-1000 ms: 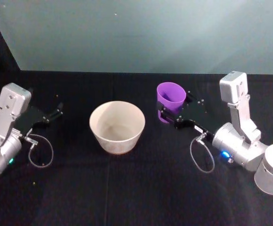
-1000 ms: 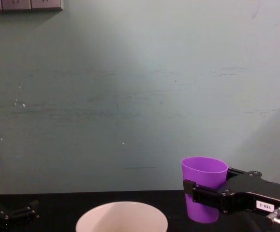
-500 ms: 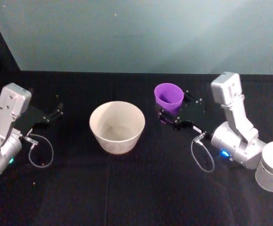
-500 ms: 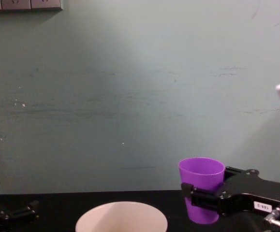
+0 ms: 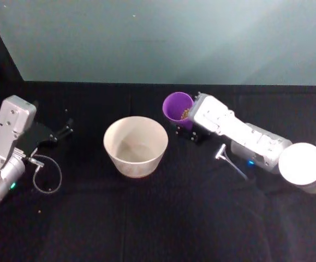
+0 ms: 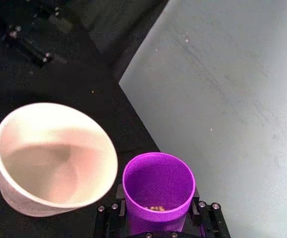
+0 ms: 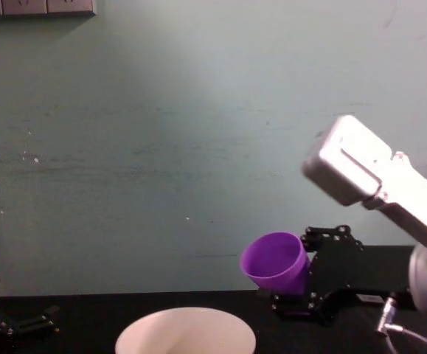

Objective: Pick up the cup and pour the mung beans from the cup into the bowl.

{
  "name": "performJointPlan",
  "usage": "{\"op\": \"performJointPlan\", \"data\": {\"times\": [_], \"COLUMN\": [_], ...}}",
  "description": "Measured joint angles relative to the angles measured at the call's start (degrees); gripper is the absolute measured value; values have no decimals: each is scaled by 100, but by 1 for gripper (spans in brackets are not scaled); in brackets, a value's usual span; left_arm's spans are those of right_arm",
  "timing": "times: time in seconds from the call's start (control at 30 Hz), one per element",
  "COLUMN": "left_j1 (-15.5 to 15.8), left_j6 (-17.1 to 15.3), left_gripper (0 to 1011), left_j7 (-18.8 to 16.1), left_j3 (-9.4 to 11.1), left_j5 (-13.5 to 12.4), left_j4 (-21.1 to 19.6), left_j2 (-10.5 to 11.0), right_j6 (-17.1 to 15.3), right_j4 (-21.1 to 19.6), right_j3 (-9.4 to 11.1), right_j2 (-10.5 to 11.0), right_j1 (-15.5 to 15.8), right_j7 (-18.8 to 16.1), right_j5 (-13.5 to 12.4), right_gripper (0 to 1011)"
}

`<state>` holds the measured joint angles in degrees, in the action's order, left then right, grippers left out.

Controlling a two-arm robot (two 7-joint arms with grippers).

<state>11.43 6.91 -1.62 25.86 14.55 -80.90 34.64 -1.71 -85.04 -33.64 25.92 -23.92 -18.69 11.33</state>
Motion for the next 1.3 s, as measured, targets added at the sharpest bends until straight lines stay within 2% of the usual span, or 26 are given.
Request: {"op": "performJointPlan", "data": {"times": [0.17, 0.2, 0.4, 0.5, 0.53, 0.6, 0.67, 0.8, 0.83, 0.93, 0.97, 1.07, 1.3], "left_j1": [0, 0, 0, 0, 0, 0, 0, 0, 0, 0, 0, 0, 0], "left_j6": [0, 0, 0, 0, 0, 0, 0, 0, 0, 0, 0, 0, 0], "left_gripper": [1000, 1000, 1000, 1000, 1000, 1000, 1000, 1000, 1000, 1000, 1000, 1000, 1000], "left_j7": [0, 0, 0, 0, 0, 0, 0, 0, 0, 0, 0, 0, 0], "left_j3": [0, 0, 0, 0, 0, 0, 0, 0, 0, 0, 0, 0, 0], "left_j5": [0, 0, 0, 0, 0, 0, 0, 0, 0, 0, 0, 0, 0], "left_j4": [0, 0, 0, 0, 0, 0, 0, 0, 0, 0, 0, 0, 0], "left_j2": [0, 0, 0, 0, 0, 0, 0, 0, 0, 0, 0, 0, 0], "right_j6": [-78, -127, -331, -470, -470, -583, -651, -736, -778, -833, -872, -922, -927], "right_j4": [-59, -84, -175, -212, -212, -236, -237, -209, -191, -169, -164, -162, -127], "right_j3": [-216, -306, -612, -831, -831, -1045, -1178, -1386, -1486, -1610, -1689, -1801, -1912], "right_j2": [0, -5, -17, -36, -36, -51, -75, -119, -140, -173, -191, -226, -304], "right_j1": [-178, -246, -434, -558, -558, -690, -775, -907, -971, -1052, -1094, -1154, -1202], "right_j7": [-30, -39, -59, -96, -96, -156, -218, -286, -321, -367, -399, -446, -458], "right_j5": [500, 695, 1386, 1860, 1860, 2294, 2571, 2973, 3180, 3454, 3620, 3900, 4261], "right_gripper": [719, 719, 720, 719, 719, 719, 719, 719, 719, 719, 719, 719, 720]}}
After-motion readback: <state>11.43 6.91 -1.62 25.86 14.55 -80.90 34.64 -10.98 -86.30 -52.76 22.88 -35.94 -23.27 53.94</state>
